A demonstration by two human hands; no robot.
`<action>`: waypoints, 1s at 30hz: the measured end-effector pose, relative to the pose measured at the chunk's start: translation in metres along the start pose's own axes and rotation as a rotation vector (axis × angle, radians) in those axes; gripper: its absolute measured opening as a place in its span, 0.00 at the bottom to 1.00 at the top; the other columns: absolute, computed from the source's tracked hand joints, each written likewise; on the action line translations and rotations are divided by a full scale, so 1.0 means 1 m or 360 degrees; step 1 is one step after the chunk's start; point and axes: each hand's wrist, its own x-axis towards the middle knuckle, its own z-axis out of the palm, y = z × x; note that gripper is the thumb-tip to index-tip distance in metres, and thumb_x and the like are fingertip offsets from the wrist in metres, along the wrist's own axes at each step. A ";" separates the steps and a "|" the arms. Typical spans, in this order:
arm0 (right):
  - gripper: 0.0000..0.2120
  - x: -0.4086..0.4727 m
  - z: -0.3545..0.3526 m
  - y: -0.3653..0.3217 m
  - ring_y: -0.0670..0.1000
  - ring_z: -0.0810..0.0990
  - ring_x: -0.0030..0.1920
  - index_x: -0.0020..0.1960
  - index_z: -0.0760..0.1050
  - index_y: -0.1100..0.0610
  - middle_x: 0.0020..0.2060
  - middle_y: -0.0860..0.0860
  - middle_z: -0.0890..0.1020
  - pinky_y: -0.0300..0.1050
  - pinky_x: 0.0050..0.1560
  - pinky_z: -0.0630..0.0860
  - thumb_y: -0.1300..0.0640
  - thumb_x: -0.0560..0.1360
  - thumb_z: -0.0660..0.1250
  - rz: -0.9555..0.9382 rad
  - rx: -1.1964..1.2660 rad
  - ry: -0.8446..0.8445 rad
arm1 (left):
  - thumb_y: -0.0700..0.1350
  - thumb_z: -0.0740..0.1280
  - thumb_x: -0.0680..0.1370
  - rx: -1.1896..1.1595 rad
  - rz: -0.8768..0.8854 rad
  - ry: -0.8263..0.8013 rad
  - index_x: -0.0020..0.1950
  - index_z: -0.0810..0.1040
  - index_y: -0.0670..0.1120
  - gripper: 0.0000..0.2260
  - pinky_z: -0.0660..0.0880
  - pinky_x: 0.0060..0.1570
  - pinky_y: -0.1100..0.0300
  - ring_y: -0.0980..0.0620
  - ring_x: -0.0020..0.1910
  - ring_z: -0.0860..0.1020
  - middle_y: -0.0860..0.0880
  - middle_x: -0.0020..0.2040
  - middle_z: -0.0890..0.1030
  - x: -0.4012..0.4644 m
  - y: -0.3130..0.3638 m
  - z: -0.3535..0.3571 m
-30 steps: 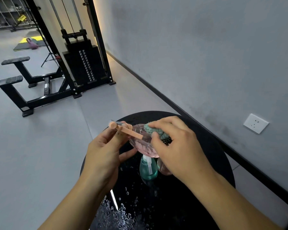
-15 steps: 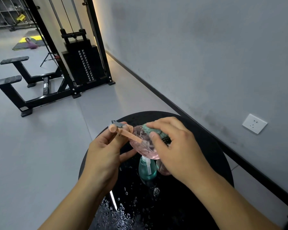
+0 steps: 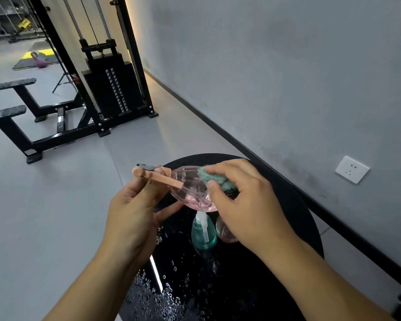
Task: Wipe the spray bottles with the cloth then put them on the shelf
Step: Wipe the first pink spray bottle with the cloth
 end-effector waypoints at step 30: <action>0.12 -0.003 0.000 -0.001 0.42 0.75 0.65 0.63 0.81 0.44 0.61 0.37 0.76 0.34 0.56 0.78 0.55 0.82 0.68 -0.0083 -0.0016 -0.0086 | 0.47 0.72 0.79 0.0022 -0.0069 -0.0055 0.50 0.85 0.44 0.07 0.86 0.40 0.51 0.47 0.53 0.87 0.44 0.53 0.88 -0.003 -0.003 0.005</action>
